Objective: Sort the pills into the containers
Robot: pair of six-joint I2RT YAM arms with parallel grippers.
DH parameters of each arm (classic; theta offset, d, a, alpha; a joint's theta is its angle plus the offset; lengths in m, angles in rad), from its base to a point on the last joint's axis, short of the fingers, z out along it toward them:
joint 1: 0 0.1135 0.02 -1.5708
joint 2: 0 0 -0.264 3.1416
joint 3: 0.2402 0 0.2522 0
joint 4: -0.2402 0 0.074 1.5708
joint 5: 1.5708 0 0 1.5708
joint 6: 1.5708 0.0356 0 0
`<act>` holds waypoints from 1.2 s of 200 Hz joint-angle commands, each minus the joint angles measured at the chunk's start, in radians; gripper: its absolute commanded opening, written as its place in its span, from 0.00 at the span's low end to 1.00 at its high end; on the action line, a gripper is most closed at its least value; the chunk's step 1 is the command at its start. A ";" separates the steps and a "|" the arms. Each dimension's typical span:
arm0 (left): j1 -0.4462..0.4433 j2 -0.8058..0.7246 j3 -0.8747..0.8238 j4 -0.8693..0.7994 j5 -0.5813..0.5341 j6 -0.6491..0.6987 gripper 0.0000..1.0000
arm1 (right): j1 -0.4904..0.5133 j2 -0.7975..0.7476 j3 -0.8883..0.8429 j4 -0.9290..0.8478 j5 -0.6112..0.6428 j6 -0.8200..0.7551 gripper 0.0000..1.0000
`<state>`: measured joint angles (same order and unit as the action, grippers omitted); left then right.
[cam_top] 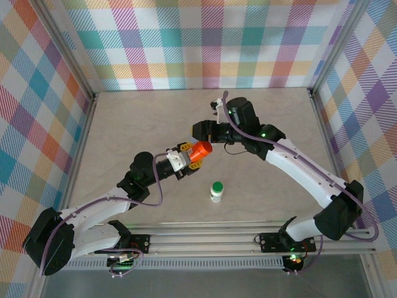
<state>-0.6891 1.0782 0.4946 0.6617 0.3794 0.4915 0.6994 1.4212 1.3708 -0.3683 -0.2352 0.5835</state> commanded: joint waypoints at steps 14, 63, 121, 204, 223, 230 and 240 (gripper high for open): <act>-0.010 -0.039 0.023 0.112 0.043 0.015 0.00 | -0.014 -0.010 0.039 0.003 0.094 -0.100 0.59; -0.009 -0.023 0.014 0.108 0.021 0.015 0.00 | -0.063 -0.142 0.020 0.052 -0.062 -0.542 0.67; -0.009 -0.014 0.033 0.073 0.061 0.025 0.00 | -0.140 -0.163 0.067 -0.238 -0.454 -1.266 0.72; -0.009 -0.011 0.042 0.041 0.086 0.036 0.00 | -0.140 -0.039 0.192 -0.554 -0.609 -1.657 0.71; -0.009 -0.005 0.045 0.041 0.089 0.035 0.00 | -0.140 -0.013 0.221 -0.603 -0.620 -1.679 0.71; -0.009 -0.004 0.048 0.042 0.091 0.036 0.00 | -0.140 -0.006 0.231 -0.622 -0.630 -1.689 0.71; -0.009 0.000 0.048 0.041 0.090 0.037 0.00 | -0.138 0.001 0.237 -0.639 -0.643 -1.699 0.71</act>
<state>-0.6918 1.0721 0.5095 0.6804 0.4427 0.5148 0.5568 1.3975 1.5604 -0.8890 -0.7925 -1.0172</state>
